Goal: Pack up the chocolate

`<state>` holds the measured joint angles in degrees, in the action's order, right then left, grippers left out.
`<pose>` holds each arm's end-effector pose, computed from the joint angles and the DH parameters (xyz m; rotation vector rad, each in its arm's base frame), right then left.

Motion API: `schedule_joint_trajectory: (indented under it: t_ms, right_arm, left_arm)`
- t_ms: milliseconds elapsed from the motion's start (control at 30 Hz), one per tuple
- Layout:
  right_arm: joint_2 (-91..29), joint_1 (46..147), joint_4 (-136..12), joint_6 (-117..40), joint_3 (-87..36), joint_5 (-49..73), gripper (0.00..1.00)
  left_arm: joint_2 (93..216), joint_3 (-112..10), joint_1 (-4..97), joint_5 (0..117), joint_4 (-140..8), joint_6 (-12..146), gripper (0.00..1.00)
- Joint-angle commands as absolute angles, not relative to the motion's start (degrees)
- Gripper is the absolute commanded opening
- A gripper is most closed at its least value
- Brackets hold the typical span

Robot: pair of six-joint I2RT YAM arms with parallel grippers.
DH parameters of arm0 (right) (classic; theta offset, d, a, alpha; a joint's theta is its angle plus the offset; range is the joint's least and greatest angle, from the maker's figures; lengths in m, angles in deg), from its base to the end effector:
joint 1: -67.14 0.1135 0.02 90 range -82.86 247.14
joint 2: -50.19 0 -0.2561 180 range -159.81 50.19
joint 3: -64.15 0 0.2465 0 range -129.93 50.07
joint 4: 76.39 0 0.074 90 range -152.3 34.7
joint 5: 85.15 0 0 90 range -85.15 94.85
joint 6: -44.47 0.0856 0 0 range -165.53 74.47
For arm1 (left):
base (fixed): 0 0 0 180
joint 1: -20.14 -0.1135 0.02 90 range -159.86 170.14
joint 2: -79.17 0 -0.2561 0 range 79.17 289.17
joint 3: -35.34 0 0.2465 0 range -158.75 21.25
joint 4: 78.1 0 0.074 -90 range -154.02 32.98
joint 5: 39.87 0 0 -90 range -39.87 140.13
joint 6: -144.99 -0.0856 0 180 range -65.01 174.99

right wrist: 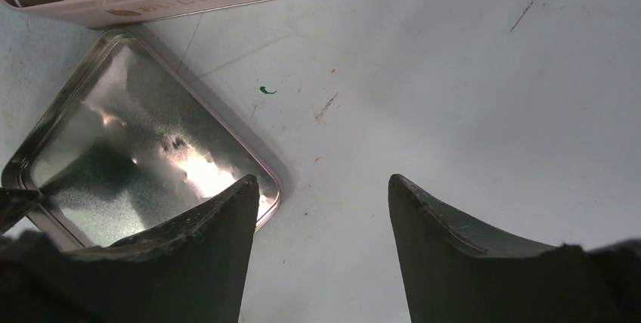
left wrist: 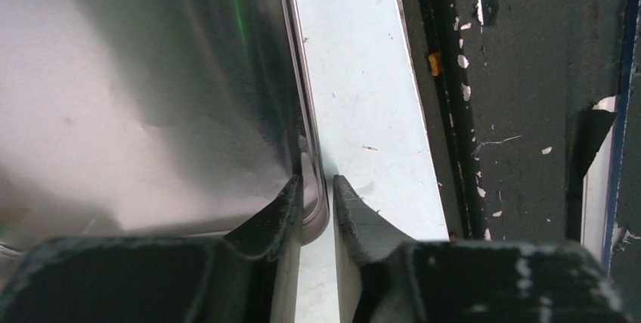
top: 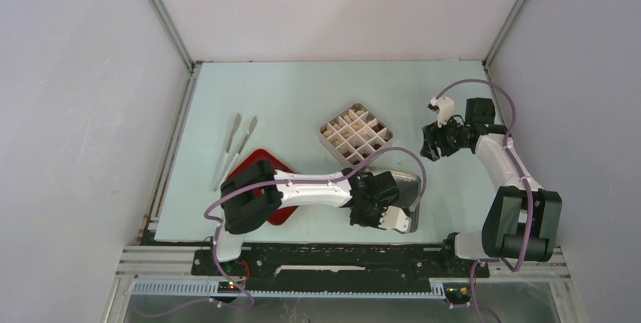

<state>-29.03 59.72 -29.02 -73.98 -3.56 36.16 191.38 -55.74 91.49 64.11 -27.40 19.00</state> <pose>0.2930 0.0067 0.1899 -0.6302 2.3557 0.4397 0.1069 -0.3815 0.1125 2.3502 1.6583 -0.4756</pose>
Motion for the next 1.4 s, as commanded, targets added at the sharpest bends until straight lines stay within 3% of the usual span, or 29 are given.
schedule_joint_trajectory:
  t_ms: [0, 67, 133, 500, 700, 867, 1033, 1233, 1367]
  right_arm:
    - [-27.3, 59.4, -30.3, -73.7, -5.7, 37.1, 0.66]
    - [-27.2, 59.3, -30.3, -73.7, -5.8, 37.0, 0.66]
    - [-26.3, 58.7, -30.6, -73.4, -5.9, 36.4, 0.66]
    - [-12.8, 53.6, -27.8, -74.3, -9.0, 43.4, 0.67]
    - [-5.5, 51.4, -12.4, -89.0, -12.5, 59.7, 0.69]
    - [-1.3, 59.1, -0.4, -98.9, -12.9, 60.3, 0.70]
    - [-4.8, 75.7, 5.5, -100.4, -12.5, 49.4, 0.69]
    - [-6.1, 85.9, 5.2, -97.7, -11.4, 45.6, 0.70]
    - [-6.0, 87.1, -1.0, -93.7, -8.6, 37.4, 0.71]
  left_arm:
    - [192.2, -60.1, 91.7, 66.0, -24.7, 19.3, 0.20]
    - [191.8, -61.0, 91.6, 65.9, -23.3, 18.5, 0.06]
    - [190.3, -61.9, 90.9, 65.9, -22.1, 16.8, 0.00]
    - [179.5, -70.8, 80.8, 85.8, -14.0, 20.0, 0.00]
    - [181.9, -74.2, 74.8, 98.1, -11.0, 22.8, 0.00]
    - [184.6, -76.8, 72.7, 102.3, -7.9, 21.8, 0.00]
    - [187.1, -79.1, 71.6, 103.2, -6.4, 21.4, 0.00]
    - [188.3, -80.2, 70.8, 103.9, -7.0, 22.5, 0.00]
    - [188.2, -80.3, 70.5, 104.3, -7.7, 23.2, 0.00]
